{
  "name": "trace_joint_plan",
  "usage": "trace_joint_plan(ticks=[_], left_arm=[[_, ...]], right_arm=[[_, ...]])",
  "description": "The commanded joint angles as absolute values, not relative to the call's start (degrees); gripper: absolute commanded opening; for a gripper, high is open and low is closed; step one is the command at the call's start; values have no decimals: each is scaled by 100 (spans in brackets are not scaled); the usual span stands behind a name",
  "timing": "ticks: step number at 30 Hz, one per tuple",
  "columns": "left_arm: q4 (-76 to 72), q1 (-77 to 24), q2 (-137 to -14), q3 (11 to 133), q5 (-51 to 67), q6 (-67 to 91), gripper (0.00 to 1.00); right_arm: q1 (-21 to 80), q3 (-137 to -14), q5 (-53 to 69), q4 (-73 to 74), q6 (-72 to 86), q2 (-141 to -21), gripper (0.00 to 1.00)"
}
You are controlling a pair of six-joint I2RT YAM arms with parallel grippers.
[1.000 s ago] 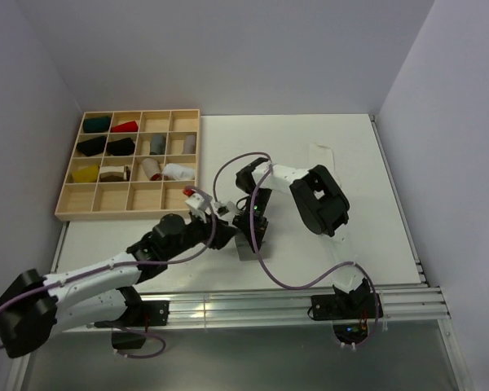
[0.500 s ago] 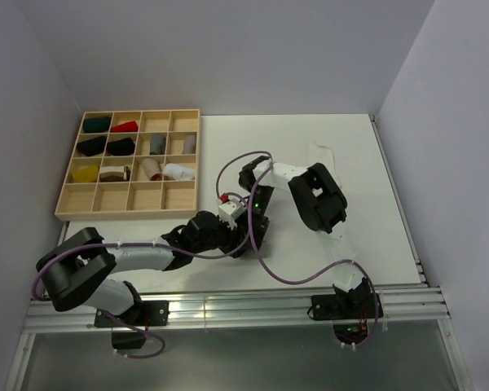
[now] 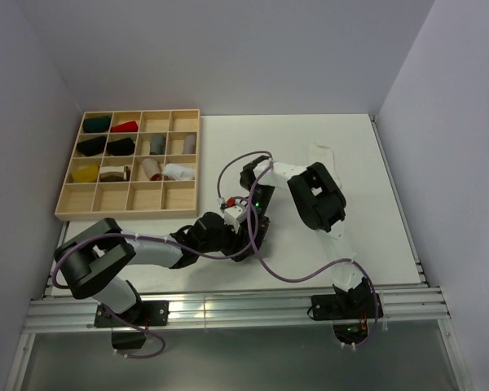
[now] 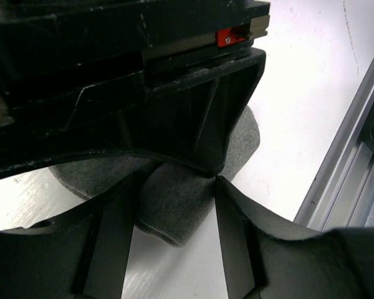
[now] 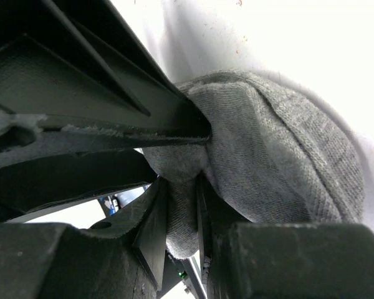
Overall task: Roll the socks
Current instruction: Roll the sock at the center of the board.
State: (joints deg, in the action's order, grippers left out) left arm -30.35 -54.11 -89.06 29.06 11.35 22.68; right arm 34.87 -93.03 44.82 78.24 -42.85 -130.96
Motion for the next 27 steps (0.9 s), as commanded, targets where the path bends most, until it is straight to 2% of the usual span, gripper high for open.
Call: trace_joint_plan(ticks=[1, 3, 4, 7, 9, 12, 13, 16, 22, 27], left_arm=[[-3217, -5440, -8947, 3041, 1248, 2215, 55], [-3199, -5440, -9009, 3041, 1230, 2267, 50], [-3191, -5440, -9026, 3032, 1239, 2294, 43], [-3120, -5440, -9035, 2971, 1195, 2408, 32], [-3076, -5440, -9035, 2936, 1213, 2504, 27], [-3032, -5440, -8974, 2874, 1222, 2610, 17], [-3032, -5440, -8965, 2831, 1204, 2645, 11], [-2962, -5440, -8965, 2760, 1143, 2742, 0], [-3198, -5362, -8886, 2523, 1107, 3111, 0], [-3532, -5019, -9061, 2356, 1598, 3471, 0]], right_arm=[[3428, -9422, 3771, 7225, -4403, -13333, 26], [3419, -9422, 3762, 7207, -4360, -13342, 26], [3419, -9413, 3753, 7190, -4333, -13342, 26], [3402, -9352, 3700, 7076, -4237, -13281, 27], [3393, -9246, 3639, 6909, -4140, -13176, 30], [3366, -9132, 3595, 6707, -4026, -13052, 36], [3358, -9106, 3612, 6654, -3991, -12947, 39], [3261, -9027, 3656, 6469, -3833, -12684, 50], [2901, -8825, 3920, 6171, -3745, -12060, 55], [2514, -8561, 4122, 5740, -3560, -11409, 56]])
